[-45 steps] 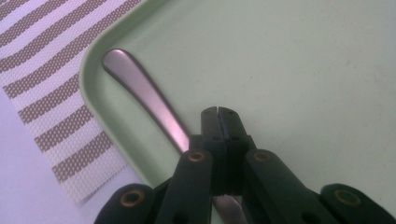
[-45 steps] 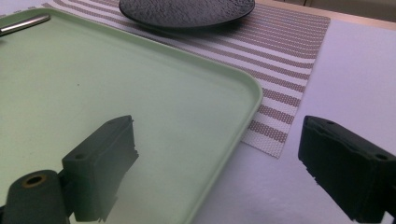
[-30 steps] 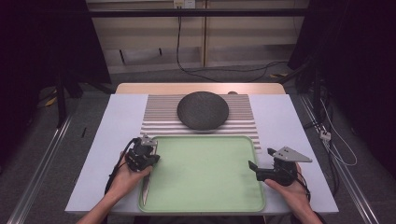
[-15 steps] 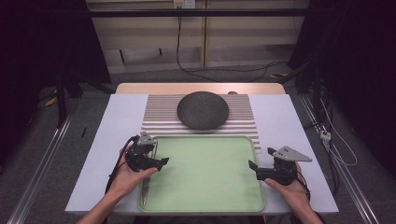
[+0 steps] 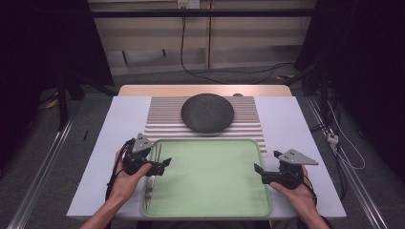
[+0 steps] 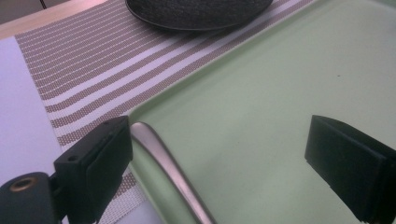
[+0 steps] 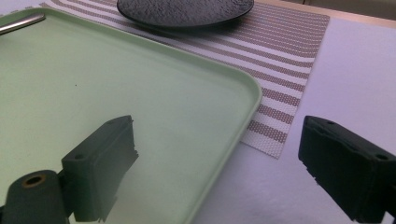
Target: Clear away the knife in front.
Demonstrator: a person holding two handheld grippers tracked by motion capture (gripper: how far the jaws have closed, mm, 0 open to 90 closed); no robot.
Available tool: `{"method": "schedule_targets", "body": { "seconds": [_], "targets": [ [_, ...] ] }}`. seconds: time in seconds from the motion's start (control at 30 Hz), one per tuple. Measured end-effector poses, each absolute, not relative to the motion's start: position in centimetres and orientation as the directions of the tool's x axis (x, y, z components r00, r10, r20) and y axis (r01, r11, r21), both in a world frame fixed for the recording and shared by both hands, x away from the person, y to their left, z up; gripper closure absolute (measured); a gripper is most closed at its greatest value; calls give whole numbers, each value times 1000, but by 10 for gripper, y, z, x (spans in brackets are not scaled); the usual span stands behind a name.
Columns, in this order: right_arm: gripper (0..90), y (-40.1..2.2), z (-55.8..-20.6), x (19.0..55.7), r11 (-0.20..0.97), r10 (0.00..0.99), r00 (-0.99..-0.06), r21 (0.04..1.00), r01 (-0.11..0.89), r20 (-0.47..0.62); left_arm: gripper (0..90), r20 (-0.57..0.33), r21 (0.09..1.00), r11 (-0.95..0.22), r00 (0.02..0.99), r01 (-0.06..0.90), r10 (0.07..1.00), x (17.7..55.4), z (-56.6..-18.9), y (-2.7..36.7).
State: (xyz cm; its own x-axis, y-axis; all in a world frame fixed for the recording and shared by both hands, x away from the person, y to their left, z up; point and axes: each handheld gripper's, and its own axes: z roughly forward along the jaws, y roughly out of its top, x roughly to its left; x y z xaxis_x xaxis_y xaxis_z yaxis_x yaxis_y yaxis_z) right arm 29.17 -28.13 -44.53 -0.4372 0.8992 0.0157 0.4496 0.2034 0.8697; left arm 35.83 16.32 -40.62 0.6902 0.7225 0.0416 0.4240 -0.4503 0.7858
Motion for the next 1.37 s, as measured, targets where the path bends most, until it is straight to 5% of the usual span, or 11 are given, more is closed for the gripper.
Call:
{"method": "schedule_targets", "body": {
  "seconds": [1.37],
  "targets": [
    [100, -283, -445, 292, 185, 904, -426, 871, 456, 31, 58, 16, 803, -360, 586, 476, 810, 331, -431, 216]
  ]
}}
